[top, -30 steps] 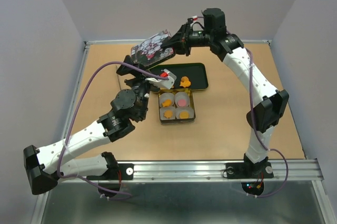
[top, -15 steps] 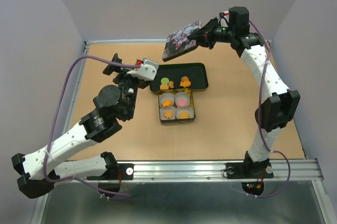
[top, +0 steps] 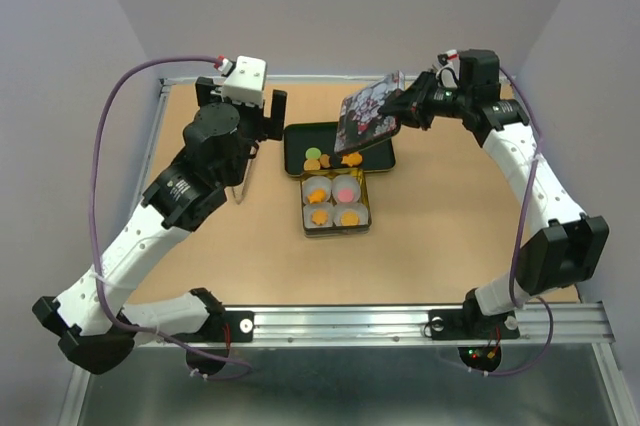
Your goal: Pack the cookies
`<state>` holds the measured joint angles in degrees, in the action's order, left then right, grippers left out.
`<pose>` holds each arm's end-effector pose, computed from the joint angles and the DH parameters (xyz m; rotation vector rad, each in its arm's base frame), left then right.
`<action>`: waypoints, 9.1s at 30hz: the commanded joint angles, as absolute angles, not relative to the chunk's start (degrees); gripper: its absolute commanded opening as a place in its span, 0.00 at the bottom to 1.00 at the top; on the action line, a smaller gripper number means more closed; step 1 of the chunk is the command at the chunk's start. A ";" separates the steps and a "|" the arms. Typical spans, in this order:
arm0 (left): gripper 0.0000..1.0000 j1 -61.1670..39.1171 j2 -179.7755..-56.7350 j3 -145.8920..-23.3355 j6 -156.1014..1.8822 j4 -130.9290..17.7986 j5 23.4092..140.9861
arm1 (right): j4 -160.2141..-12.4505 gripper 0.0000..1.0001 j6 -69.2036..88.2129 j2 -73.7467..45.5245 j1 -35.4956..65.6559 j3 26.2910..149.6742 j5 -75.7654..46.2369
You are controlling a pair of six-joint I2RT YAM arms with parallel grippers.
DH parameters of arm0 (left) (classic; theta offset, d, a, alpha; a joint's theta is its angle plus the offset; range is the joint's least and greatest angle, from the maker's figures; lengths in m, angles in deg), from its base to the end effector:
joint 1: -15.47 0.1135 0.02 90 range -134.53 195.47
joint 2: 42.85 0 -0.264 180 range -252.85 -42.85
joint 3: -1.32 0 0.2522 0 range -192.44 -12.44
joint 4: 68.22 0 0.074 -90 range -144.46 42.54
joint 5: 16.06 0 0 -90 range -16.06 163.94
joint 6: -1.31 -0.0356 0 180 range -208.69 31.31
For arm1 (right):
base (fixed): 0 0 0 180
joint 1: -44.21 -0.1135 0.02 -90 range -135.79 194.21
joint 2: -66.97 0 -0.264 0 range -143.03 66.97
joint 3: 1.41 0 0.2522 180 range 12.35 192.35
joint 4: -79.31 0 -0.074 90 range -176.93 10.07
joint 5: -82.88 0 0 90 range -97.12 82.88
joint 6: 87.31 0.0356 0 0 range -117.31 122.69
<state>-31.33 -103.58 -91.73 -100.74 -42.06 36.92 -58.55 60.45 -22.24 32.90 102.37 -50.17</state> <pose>0.1566 -0.1354 0.4896 0.2317 1.4669 -0.0182 0.3376 0.0923 0.3946 0.3846 2.2303 1.4714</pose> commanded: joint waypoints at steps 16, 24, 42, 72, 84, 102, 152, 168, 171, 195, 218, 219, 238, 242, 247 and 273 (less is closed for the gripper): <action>0.99 1.85 -103.41 -74.50 -56.26 -54.10 108.30 | -112.61 0.00 75.77 -4.93 34.54 64.41 -64.51; 0.98 1.85 -99.28 -64.32 -51.34 -58.59 109.71 | -136.31 0.00 86.63 -4.40 34.63 48.40 -64.69; 0.97 1.94 -97.69 -50.50 -50.80 -61.14 109.88 | -190.98 0.00 106.15 -27.76 34.63 34.05 -62.85; 0.94 1.85 -104.99 -46.99 -54.85 -60.09 109.79 | -190.99 0.31 92.52 -42.19 34.63 32.13 -68.03; 0.93 1.85 -105.34 -46.28 -54.68 -61.05 109.36 | -190.99 0.51 92.95 -42.28 34.63 31.33 -67.94; 0.93 1.76 -109.73 -43.12 -56.78 -61.49 109.62 | -190.38 0.58 93.65 -45.18 34.63 33.26 -66.71; 0.92 1.33 -117.56 -42.50 -59.51 -69.93 113.14 | -90.36 0.67 49.62 -21.44 29.62 54.09 -43.60; 0.90 -2.28 -121.16 -42.85 -59.42 -70.90 113.31 | -87.28 0.67 51.38 -28.83 22.94 61.21 -40.96; 0.90 -2.37 -121.77 -43.21 -59.68 -70.98 113.75 | -87.19 0.67 51.82 -29.27 22.50 62.00 -40.43; 0.89 -2.89 -122.30 -44.44 -60.56 -71.77 115.68 | -83.85 0.67 56.12 -30.85 20.83 64.64 -37.01; 0.89 -6.76 -122.74 -49.53 -59.42 -71.34 115.16 | -68.56 0.70 55.86 -34.98 18.10 77.39 -32.87; 0.89 -6.67 -122.92 -49.62 -59.33 -71.42 115.24 | -68.56 0.70 55.86 -34.90 18.02 77.65 -32.88; 0.89 -9.05 -125.90 -50.32 -59.07 -72.57 114.89 | -61.54 0.71 52.00 -39.02 13.10 86.17 -32.00; 0.89 -9.22 -126.08 -50.32 -58.72 -73.27 114.89 | -58.28 0.71 50.24 -40.17 12.04 89.86 -31.12; 0.89 -9.31 -126.43 -50.33 -58.45 -73.89 114.81 | -56.43 0.71 49.36 -41.40 11.25 92.32 -30.94; 0.28 -9.57 -125.65 -48.04 -57.31 -74.41 112.35 | -52.39 0.72 44.62 -45.88 9.14 91.54 -30.42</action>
